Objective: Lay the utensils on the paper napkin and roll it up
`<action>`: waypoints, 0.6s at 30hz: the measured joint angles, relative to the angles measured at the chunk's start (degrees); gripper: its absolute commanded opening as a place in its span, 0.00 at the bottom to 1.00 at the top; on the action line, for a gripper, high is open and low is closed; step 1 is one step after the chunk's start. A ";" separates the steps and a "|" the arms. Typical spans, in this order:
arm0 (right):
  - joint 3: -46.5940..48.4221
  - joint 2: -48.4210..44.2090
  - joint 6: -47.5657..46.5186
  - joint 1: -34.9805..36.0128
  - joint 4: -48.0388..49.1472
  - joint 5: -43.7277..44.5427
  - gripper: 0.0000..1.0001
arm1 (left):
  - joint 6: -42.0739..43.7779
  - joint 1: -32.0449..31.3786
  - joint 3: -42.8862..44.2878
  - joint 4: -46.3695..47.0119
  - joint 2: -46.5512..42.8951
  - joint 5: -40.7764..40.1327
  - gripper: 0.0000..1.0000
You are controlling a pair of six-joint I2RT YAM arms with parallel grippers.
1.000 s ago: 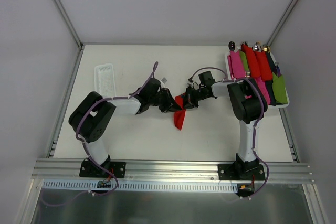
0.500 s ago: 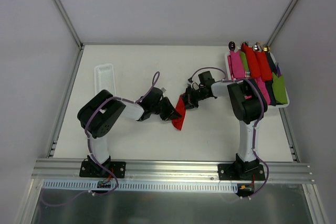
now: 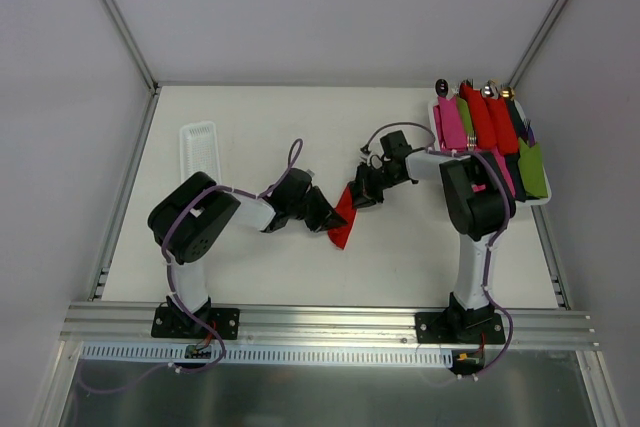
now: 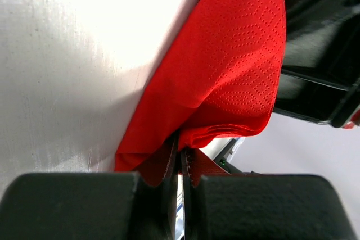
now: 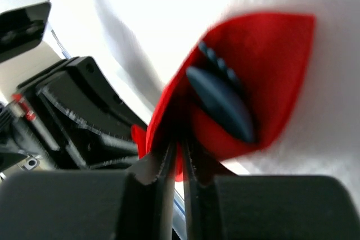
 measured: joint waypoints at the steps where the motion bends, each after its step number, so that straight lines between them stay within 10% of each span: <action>1: 0.04 -0.44 -0.52 -0.33 -0.72 0.00 0.13 | -0.20 0.00 -0.04 -0.02 0.00 -0.15 0.00; 18: -1.29 -3.78 -1.40 -4.66 0.04 -4.72 0.07 | -1.68 0.09 -0.52 0.42 0.00 -0.39 0.00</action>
